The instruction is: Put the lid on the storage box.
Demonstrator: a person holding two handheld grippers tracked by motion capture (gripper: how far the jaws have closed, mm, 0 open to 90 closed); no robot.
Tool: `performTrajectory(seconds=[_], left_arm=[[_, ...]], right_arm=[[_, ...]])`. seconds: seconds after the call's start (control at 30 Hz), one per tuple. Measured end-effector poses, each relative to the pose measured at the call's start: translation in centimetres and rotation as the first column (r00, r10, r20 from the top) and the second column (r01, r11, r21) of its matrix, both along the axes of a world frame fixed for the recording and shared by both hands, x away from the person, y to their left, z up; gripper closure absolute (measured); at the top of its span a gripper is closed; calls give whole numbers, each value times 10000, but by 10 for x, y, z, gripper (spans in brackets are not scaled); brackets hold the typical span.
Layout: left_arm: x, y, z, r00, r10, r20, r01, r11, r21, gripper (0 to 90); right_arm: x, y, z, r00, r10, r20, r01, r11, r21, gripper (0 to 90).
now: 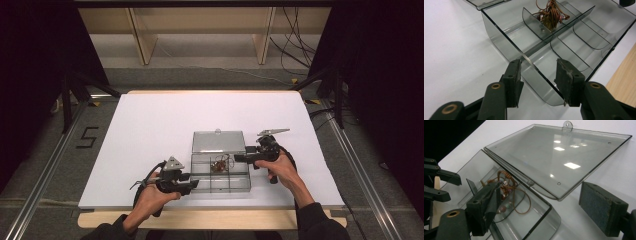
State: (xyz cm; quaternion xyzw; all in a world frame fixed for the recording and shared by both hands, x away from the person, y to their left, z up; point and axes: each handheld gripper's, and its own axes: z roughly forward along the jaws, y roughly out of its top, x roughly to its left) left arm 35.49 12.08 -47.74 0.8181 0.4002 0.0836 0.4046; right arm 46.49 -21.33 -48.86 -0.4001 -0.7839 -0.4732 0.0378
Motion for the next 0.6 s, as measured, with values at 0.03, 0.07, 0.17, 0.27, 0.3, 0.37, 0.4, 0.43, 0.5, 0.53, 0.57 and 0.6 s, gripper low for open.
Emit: performTrajectory(seconds=[0.03,0.07,0.17,0.27,0.3,0.37,0.4,0.43,0.5,0.53,0.57,0.6], left_arm=[[0,0,0,10000,4,-4,-4,10000,4,553],[0,0,0,10000,6,-10,-6,10000,5,553],[0,0,0,10000,-4,-3,4,10000,21,553],[0,0,1,10000,-70,-33,70,10000,-32,553],[-1,0,1,10000,-49,-11,50,10000,22,554],[-1,0,1,10000,-75,-19,76,10000,44,554],[-1,0,1,10000,-75,-23,75,10000,55,554],[-1,0,1,10000,-80,-20,80,9999,70,554],[-1,-1,1,10000,-68,-13,68,10000,73,554],[-1,-1,1,10000,-70,-8,70,9999,82,554],[-1,-1,1,10000,-69,-7,69,9999,84,553],[-1,-1,1,10000,-68,-8,68,9999,94,554]], right_arm=[[0,0,0,10000,54,-64,-53,9998,183,187],[0,0,0,9999,58,-83,-56,9998,210,186],[-1,1,0,9987,-82,-495,97,9995,303,185],[1,1,-1,9992,-1,-412,15,9995,323,186],[1,2,-1,9989,18,-476,1,9993,385,186],[2,1,-1,9998,71,-200,-65,9996,282,184],[2,2,-1,9998,67,-209,-61,9996,283,183],[3,1,-1,9999,77,-124,-74,9997,241,183],[3,1,-1,9999,82,-115,-80,9997,214,183],[2,2,-1,9998,41,-175,-37,9996,275,183],[3,2,-1,9999,20,-133,-16,9996,282,183],[3,2,-1,9999,-6,-121,10,9995,318,182]])
